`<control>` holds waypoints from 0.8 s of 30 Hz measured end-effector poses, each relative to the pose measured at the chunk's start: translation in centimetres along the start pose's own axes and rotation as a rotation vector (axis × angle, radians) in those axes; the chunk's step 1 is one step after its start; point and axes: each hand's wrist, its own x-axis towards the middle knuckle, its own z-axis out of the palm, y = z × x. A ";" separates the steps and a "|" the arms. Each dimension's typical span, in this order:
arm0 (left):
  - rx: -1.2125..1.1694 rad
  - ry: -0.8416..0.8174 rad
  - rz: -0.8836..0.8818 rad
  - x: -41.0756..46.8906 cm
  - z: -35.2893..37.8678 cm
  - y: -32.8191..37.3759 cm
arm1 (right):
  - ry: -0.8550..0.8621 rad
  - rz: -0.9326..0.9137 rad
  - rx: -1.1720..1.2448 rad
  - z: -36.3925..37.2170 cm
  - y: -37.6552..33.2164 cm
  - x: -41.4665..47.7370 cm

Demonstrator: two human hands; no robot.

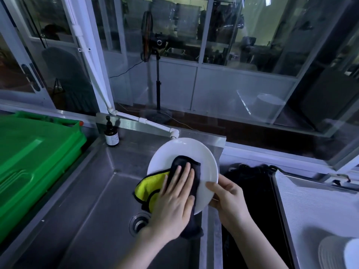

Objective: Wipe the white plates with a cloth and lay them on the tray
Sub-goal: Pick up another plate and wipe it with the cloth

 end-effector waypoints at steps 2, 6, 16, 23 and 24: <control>0.054 0.000 0.066 1.0 -0.4 -0.3 | -0.020 0.019 -0.020 0.1 0.2 -0.3; 0.124 0.007 0.132 4.2 -2.7 -2.0 | -0.100 0.064 -0.079 0.9 0.7 -1.2; -0.561 -0.078 -0.247 6.8 -7.2 -7.5 | -0.247 -0.128 -0.465 0.3 -2.8 0.3; -0.448 -0.097 -0.094 6.8 -6.4 -6.5 | -0.213 -0.232 -0.770 1.9 -2.3 2.0; -0.407 -0.133 -0.084 6.9 -6.3 -6.5 | -0.183 -0.255 -0.795 2.2 -2.1 2.1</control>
